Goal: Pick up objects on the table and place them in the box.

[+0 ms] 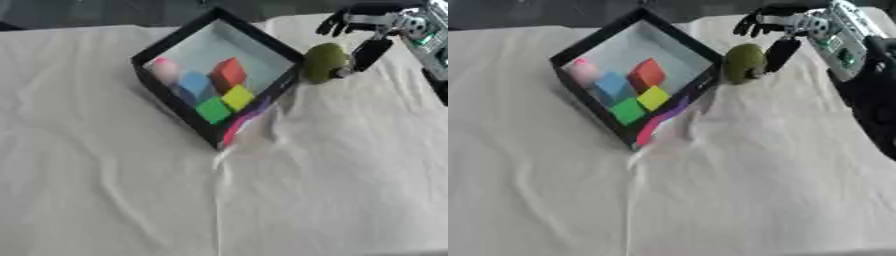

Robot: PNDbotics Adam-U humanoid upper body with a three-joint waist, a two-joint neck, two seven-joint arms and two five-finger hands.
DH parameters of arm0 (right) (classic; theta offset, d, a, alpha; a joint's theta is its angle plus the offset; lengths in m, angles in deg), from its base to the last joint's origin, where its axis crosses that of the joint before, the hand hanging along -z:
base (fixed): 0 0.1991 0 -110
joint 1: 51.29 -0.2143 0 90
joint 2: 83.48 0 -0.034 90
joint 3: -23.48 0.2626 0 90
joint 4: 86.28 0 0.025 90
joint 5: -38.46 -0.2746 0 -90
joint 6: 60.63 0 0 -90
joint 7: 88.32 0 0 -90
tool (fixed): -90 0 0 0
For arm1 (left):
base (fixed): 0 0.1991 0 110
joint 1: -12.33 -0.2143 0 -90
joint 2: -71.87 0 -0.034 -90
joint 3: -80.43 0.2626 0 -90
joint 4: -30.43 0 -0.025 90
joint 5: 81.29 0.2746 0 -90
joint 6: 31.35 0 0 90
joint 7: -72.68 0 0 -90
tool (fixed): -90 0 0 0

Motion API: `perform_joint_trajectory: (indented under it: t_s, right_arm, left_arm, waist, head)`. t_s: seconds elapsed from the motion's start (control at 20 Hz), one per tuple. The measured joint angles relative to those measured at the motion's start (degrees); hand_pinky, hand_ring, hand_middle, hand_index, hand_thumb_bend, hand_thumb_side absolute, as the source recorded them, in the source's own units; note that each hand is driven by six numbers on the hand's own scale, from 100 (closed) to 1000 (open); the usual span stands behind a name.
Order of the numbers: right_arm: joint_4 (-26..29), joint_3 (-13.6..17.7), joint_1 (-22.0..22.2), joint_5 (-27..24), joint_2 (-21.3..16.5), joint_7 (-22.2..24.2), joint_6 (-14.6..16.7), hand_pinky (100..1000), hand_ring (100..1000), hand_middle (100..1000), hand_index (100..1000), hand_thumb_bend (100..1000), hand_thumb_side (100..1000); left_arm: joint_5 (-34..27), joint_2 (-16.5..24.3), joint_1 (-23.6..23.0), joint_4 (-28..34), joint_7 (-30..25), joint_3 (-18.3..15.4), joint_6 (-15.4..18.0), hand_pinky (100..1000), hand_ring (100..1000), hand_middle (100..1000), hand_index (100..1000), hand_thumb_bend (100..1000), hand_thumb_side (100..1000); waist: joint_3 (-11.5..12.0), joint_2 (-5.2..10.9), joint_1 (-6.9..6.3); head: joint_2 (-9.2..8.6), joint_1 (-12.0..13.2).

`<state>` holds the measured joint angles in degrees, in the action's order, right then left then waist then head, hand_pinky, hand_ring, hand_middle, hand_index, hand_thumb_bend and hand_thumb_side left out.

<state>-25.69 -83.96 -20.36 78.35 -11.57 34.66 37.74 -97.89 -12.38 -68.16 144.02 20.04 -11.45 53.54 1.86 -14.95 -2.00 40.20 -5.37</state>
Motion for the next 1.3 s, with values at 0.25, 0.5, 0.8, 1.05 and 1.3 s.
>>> perform_joint_trajectory:
  t_s: [0.25,0.5,0.8,1.05,1.3]
  right_arm:
    - [-1.5,0.9,-0.8,5.5,0.0,-0.5,0.5,855,852,834,895,512,166]
    - [-4.2,2.2,-1.0,8.3,0.5,-0.3,0.9,854,849,825,892,513,175]
    - [-6.3,2.9,-1.0,10.0,1.0,-0.3,1.3,852,846,814,886,512,179]
    - [-8.4,4.0,-1.0,11.7,1.5,-1.1,0.9,846,837,795,859,495,174]
    - [-9.7,5.1,-1.1,13.1,1.9,-4.4,0.1,829,799,734,794,457,100]
  left_arm:
    - [0.0,-0.5,0.2,0.0,0.0,0.0,0.0,807,826,777,835,356,613]
    - [0.0,-0.5,0.7,0.0,-0.2,0.0,0.1,810,809,776,832,350,612]
    - [0.0,-0.7,1.2,0.0,-0.3,0.1,0.2,811,802,769,830,347,610]
    - [0.0,-1.0,1.7,0.0,-0.3,0.3,0.2,811,800,765,828,341,607]
    - [0.0,-1.0,1.7,0.0,-0.3,0.3,0.2,812,800,764,827,343,609]
  waist:
    - [0.4,-0.02,-0.02]
    - [1.1,-0.79,-0.02]
    - [2.1,-1.78,-0.02]
    - [3.1,-2.45,-0.03]
    - [3.6,-2.72,-0.04]
  head:
    - [-0.22,-0.3]
    - [-0.67,-0.8]
    - [-1.34,-1.6]
    - [-1.97,-2.3]
    - [-2.11,-2.8]
